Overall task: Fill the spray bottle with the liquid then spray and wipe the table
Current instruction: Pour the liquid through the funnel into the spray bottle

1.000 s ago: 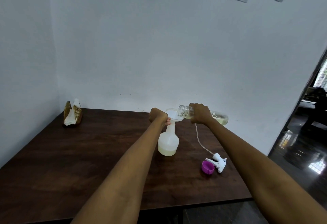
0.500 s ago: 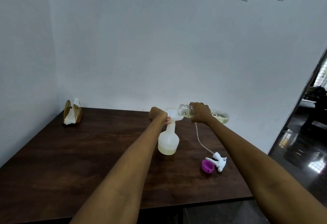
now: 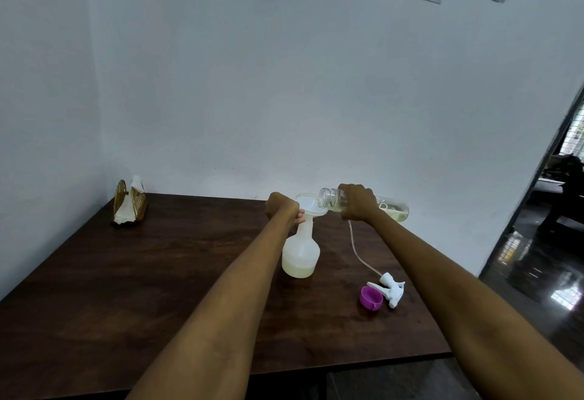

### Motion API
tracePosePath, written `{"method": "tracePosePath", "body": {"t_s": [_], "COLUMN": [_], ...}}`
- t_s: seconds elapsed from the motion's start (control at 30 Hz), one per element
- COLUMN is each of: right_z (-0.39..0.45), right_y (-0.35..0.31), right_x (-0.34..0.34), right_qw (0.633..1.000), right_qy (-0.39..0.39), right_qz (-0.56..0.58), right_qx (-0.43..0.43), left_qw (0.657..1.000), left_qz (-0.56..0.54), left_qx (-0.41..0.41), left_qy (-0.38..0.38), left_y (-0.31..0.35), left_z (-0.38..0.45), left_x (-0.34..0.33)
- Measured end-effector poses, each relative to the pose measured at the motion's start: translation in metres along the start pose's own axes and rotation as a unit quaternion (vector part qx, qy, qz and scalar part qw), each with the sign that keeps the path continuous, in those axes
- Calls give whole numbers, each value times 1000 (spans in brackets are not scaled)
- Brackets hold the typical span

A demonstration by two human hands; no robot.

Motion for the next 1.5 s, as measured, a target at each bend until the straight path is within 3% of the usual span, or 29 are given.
{"method": "tracePosePath", "body": {"t_s": [0.73,1.5], "right_z": [0,-1], "right_y": [1,1], "right_x": [-2,-3], "right_qw": [1000,1000], "right_qy": [5,3], "right_qz": [-10,-13], "right_qx": [-1,-1], "left_qw": [1000,1000], "left_qz": [-1,10], "left_qx": [7,6], "left_qy": [-22,12], "left_y": [4,6], "left_z": [-12,-15], "left_x": [2,2]}}
Point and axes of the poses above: each hand's wrist, its own z-axis towards the middle knuckle, its own x-axis out of the back of the hand, y = z × x, the point moved 2 cm from there along z, towards the middle knuckle, and after that the axes turned 2 degrees about -x, right-handed, at the moved point
